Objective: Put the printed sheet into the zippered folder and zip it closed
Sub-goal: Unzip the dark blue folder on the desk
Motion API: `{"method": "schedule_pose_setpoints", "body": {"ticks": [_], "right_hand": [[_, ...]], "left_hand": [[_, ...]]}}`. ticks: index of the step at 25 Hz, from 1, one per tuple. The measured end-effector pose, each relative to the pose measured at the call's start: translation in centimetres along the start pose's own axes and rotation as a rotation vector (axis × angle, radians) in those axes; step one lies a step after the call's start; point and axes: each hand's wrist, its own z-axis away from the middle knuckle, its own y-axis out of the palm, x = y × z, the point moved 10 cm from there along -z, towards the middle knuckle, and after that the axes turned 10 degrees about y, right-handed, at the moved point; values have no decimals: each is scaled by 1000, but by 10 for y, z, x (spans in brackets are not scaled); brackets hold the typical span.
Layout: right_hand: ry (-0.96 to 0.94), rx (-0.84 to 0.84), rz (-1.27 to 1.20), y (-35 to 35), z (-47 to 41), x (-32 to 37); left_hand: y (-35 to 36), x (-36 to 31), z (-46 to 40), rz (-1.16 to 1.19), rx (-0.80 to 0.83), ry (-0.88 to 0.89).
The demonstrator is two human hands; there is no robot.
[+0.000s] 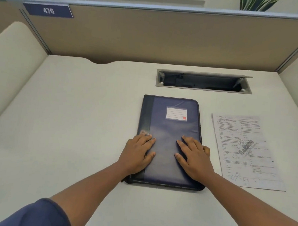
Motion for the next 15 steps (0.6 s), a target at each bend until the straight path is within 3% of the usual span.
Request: {"method": "schedule_pose_setpoints", "body": {"ticks": [5,9,15], "right_hand": [[63,5,-5,-11,-30,-10],[150,43,-49,-8,-55,-23],[172,3,-186,-18,-97,-25]], "left_hand": [[-7,12,-21,28,-2,0],[-7,28,-39,195,-18,-26],[-8,64,-83,267,44,-204]]}}
